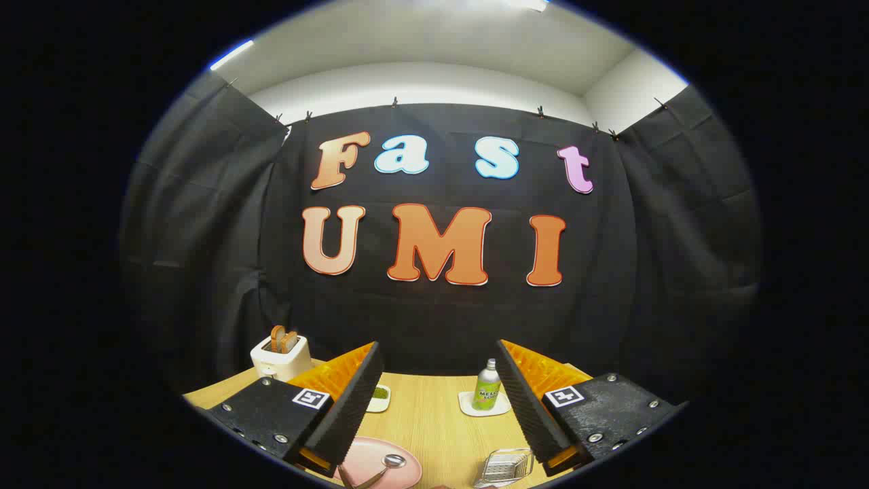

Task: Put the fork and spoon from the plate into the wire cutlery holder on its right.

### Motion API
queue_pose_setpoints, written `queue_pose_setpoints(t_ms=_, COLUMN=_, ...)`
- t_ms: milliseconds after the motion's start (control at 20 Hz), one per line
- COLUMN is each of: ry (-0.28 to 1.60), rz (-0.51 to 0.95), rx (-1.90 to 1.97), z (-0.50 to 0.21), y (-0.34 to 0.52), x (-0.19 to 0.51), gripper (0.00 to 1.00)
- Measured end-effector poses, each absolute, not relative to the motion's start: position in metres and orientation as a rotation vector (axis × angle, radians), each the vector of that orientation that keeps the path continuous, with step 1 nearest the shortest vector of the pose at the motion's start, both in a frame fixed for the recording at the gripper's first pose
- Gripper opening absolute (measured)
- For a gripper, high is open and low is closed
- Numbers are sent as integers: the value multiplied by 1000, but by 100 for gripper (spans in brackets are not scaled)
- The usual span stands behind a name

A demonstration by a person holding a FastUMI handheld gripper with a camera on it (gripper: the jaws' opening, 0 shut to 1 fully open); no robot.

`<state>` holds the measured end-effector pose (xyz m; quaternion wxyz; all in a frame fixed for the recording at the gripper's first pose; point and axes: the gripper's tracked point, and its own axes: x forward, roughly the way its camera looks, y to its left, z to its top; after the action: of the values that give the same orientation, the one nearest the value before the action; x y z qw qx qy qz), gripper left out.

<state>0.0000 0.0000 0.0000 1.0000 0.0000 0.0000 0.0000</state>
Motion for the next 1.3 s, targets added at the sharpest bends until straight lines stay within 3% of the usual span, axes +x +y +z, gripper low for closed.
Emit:
queue_pose_setpoints(t_ms=900, ry=62, rz=16, rx=12, z=-12, y=9, x=5, gripper=99)
queue_pose_setpoints(t_ms=1300, ry=317, rz=90, rx=-25, z=-84, y=43, x=2, gripper=99)
